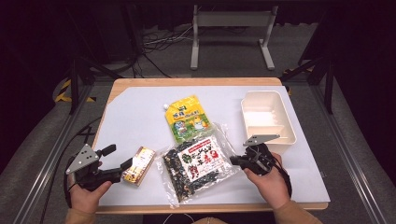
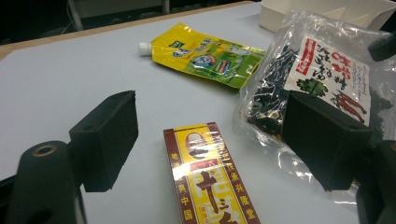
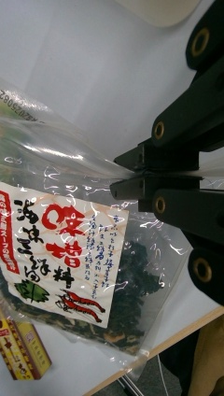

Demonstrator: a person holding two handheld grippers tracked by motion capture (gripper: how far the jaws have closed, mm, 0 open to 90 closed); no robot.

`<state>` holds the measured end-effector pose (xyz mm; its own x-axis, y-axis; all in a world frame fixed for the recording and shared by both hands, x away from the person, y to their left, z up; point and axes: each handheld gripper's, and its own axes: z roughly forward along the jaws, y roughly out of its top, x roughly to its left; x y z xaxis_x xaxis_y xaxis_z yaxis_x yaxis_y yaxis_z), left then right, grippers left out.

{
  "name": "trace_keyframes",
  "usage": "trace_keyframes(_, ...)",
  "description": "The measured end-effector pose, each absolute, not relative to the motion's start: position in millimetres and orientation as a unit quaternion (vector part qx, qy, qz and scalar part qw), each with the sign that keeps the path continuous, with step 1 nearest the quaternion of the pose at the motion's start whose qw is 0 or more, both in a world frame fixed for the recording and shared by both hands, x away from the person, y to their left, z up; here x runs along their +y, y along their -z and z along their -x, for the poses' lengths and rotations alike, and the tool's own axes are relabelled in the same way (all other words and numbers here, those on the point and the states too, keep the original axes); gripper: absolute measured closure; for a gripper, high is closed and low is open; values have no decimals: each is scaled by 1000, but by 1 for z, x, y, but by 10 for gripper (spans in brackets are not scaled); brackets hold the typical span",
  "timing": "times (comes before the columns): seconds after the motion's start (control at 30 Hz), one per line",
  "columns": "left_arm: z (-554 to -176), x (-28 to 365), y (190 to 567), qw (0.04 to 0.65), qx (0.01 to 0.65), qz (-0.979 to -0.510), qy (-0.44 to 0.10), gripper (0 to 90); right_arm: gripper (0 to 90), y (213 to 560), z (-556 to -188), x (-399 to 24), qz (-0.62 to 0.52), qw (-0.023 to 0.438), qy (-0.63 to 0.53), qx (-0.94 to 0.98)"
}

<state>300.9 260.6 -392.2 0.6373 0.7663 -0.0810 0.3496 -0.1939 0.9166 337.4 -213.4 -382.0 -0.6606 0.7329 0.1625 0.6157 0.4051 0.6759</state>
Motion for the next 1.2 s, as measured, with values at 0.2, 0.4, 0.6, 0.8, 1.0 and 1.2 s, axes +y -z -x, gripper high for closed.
trace_keyframes(0.2, -301, 261, 393, 512, 375, -745, -204, 194, 884, 358, -339, -219, -393, 87, -378, 834)
trace_keyframes(0.4, -302, 260, 393, 511, 374, -746, -206, 194, 886, 333, -341, -225, -374, 84, -393, 836)
trace_keyframes(0.6, -301, 261, 393, 511, 376, -745, -206, 194, 887, 307, -339, -227, -356, 93, -398, 840)
trace_keyframes(0.8, -301, 261, 393, 511, 376, -745, -207, 194, 887, 285, -334, -227, -334, 102, -399, 848)
trace_keyframes(1.0, -301, 261, 393, 511, 378, -744, -207, 194, 887, 266, -330, -229, -319, 117, -397, 853)
trace_keyframes(1.2, -302, 263, 393, 511, 382, -742, -206, 194, 887, 248, -330, -234, -306, 131, -396, 856)
